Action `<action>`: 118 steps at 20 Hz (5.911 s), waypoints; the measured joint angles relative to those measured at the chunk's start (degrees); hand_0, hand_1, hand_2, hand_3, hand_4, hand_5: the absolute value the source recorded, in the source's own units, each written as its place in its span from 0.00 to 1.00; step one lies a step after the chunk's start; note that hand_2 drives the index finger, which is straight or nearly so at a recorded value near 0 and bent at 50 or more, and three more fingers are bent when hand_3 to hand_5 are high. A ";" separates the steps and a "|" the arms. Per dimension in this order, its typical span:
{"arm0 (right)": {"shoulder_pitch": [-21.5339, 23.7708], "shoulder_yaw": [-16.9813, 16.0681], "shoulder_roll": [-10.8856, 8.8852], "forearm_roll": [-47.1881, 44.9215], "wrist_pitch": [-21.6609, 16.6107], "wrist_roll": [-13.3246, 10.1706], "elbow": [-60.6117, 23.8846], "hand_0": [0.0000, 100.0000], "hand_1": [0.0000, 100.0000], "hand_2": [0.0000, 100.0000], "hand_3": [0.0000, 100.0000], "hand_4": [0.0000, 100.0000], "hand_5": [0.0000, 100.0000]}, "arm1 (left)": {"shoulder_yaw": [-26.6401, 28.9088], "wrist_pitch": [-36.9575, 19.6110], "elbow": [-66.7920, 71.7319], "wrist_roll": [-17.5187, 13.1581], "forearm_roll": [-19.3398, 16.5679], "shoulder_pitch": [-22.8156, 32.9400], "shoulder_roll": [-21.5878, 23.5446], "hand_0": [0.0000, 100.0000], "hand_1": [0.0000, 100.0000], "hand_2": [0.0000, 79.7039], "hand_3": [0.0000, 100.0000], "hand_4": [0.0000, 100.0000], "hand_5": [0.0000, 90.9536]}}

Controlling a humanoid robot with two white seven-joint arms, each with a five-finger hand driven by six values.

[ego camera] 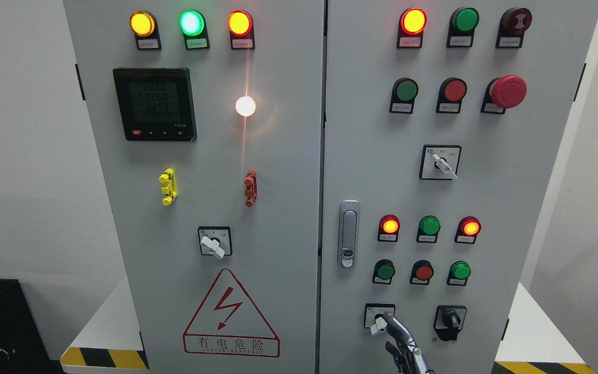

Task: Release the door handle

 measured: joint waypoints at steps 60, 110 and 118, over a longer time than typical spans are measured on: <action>-14.32 -4.17 -0.60 61.10 -1.52 -7.96 1.65 0.50 0.31 0.05 1.00 0.99 1.00 | 0.00 0.00 0.02 0.00 -0.02 0.00 0.00 0.12 0.56 0.00 0.00 0.00 0.00; -21.23 5.43 0.00 83.64 14.03 -10.54 14.50 0.41 0.26 0.03 1.00 0.98 1.00 | 0.00 0.00 0.00 0.00 0.00 0.00 0.00 0.12 0.56 0.00 0.00 0.00 0.00; -21.97 5.54 0.03 83.60 15.16 -10.56 15.84 0.41 0.26 0.03 1.00 0.98 1.00 | 0.00 0.00 0.02 0.00 -0.01 0.00 0.00 0.12 0.56 0.00 0.00 0.00 0.00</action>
